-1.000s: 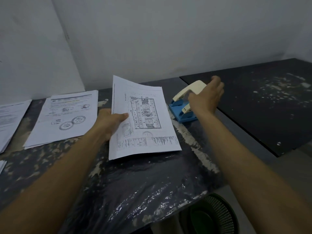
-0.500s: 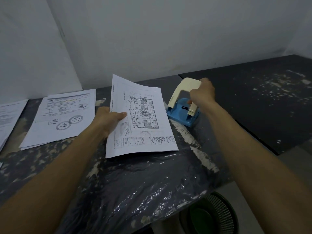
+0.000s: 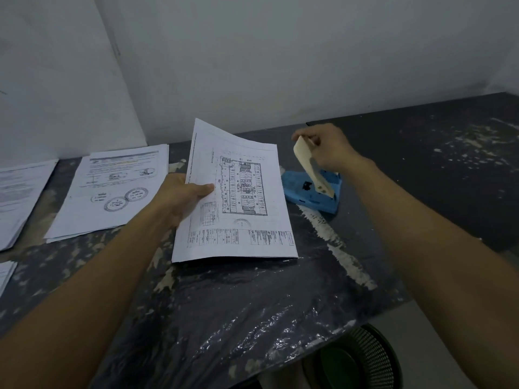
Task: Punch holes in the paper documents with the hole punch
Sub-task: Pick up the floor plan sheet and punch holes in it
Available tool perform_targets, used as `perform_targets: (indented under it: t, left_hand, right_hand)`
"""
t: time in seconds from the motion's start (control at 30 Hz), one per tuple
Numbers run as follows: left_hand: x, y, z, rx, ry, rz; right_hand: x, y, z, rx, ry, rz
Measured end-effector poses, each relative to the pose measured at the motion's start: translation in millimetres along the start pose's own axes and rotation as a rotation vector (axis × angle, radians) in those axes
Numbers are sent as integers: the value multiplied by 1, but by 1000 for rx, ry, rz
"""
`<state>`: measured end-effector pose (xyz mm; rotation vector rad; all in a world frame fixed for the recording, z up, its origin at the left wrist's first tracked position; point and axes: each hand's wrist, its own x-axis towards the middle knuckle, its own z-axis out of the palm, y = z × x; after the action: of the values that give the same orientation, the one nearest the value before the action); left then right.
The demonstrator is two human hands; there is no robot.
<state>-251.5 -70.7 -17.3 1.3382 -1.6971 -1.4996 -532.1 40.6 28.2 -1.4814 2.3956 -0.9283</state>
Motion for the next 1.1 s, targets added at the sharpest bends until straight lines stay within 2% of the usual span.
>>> perform_targets:
  t: [0.17,0.27,0.37,0.53,0.73,1.1]
  left_hand:
    - [2,-1,0,-30,-17,-4]
    - [3,-2,5,-53,-39,-17]
    - [4,-3,15,-85,-42,-32]
    - [4,1,34,-128,7,-56]
    - [6,3,51,-150,55,-82]
    - [7,4,73,-182,100,-120]
  right_hand:
    - [-2,2,8,97,28,8]
    - [-9,-1,4,201,132,137]
    - [-17,-10,9,270,70,287]
    - [-16,-11,13,395,-43,239]
    - [-14,-14,15,365,-117,157]
    - [-13,-12,16,382,-122,116]
